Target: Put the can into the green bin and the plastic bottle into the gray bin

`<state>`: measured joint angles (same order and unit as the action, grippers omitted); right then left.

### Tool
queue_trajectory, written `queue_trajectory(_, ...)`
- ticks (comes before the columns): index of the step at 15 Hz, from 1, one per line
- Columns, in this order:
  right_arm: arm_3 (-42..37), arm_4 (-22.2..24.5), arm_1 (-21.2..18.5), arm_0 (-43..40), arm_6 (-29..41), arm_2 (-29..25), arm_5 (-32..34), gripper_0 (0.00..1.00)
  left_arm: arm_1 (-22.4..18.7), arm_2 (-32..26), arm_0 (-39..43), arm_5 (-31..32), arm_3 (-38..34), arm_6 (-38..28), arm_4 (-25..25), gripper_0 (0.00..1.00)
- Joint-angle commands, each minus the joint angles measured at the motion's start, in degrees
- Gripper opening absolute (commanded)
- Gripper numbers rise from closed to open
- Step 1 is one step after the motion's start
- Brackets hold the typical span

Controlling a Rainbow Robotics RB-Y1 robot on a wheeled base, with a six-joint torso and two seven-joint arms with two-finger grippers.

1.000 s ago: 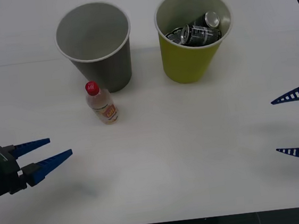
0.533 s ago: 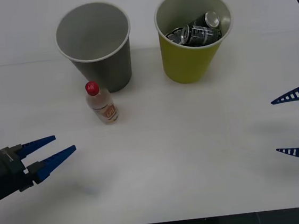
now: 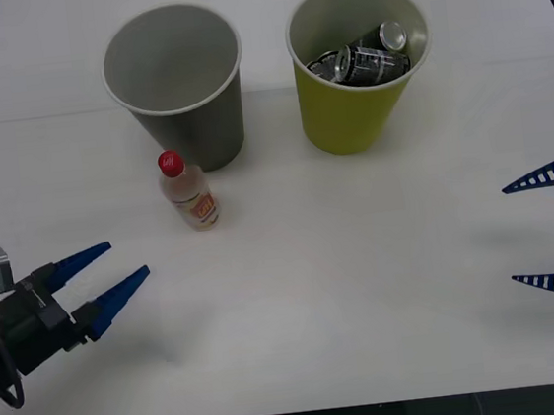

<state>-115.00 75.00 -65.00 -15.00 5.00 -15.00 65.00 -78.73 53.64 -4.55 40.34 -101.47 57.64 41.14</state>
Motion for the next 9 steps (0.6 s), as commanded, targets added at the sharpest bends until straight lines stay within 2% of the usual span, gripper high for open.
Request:
queue_trajectory(1,0.00,0.00,0.00,0.00,0.00,0.00,0.00,1.00,2.79,5.95,-5.03,3.08,4.08,7.13,5.00,1.00)
queue_trajectory(6,0.00,0.00,0.00,0.00,0.00,0.00,0.00,1.00,8.77,14.74,-13.02,7.56,11.38,17.86,11.07,1.00)
queue_trajectory(9,0.00,0.00,0.00,0.00,0.00,0.00,0.00,1.00,12.63,17.46,-16.10,8.79,15.51,21.72,13.09,1.00)
